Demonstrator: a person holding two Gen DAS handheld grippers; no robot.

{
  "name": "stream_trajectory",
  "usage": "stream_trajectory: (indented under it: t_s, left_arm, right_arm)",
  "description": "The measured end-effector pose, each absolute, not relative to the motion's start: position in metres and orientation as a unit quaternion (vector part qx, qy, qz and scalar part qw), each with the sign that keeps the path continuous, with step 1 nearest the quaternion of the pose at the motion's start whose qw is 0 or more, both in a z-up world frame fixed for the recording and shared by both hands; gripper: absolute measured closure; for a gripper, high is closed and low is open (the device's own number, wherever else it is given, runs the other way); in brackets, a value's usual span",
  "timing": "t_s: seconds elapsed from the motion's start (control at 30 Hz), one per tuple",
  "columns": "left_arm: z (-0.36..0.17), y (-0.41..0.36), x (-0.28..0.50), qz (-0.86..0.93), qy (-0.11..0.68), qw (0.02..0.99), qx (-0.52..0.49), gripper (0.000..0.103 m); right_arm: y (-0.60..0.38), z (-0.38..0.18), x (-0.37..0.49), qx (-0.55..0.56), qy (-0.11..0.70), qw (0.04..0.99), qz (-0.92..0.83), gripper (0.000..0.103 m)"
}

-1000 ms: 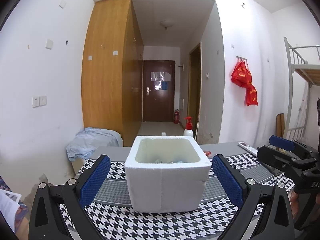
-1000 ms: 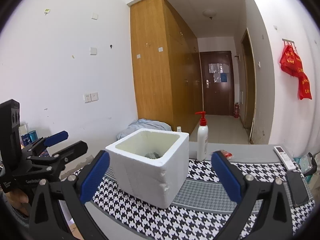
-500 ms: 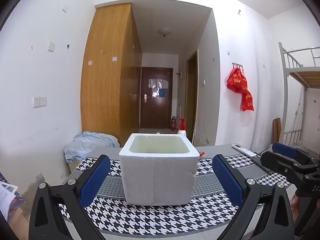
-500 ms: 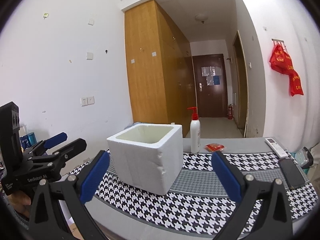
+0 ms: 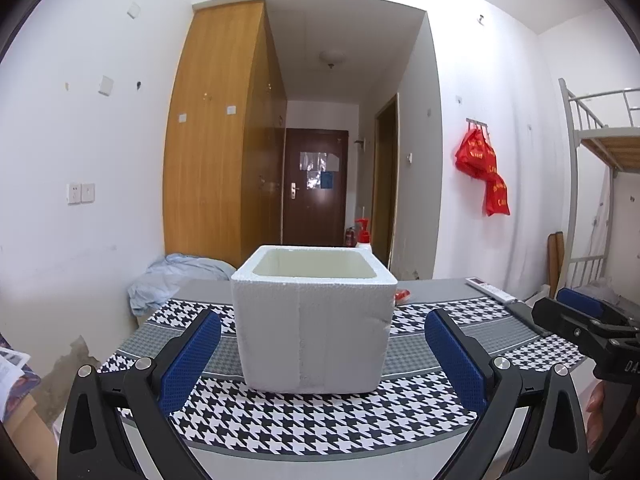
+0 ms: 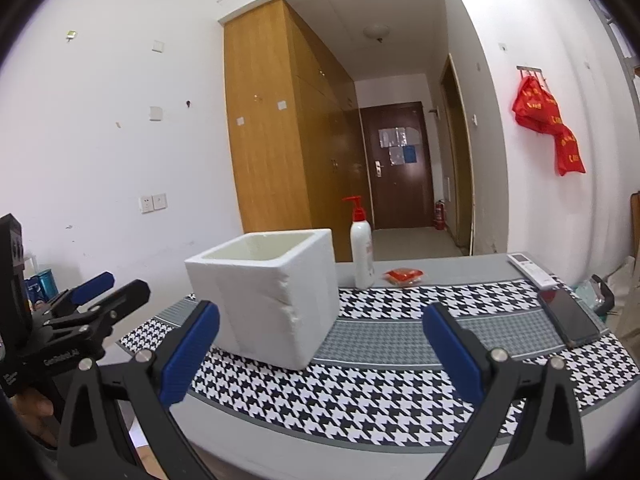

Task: Organize soft objects

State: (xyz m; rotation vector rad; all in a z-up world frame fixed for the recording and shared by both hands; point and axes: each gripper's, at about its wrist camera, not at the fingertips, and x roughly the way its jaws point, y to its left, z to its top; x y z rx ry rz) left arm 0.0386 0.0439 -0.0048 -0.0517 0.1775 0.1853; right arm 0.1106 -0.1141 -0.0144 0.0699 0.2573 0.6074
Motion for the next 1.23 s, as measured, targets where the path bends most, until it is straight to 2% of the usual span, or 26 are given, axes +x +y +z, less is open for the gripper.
stream_trajectory:
  t_s: [1.23]
  left_arm:
    - [-0.014,0.040,0.040,0.094,0.097,0.991,-0.006,0.001]
  right_arm:
    - [-0.106,-0.024,0.113,0.012,0.143,0.942,0.304,0.000]
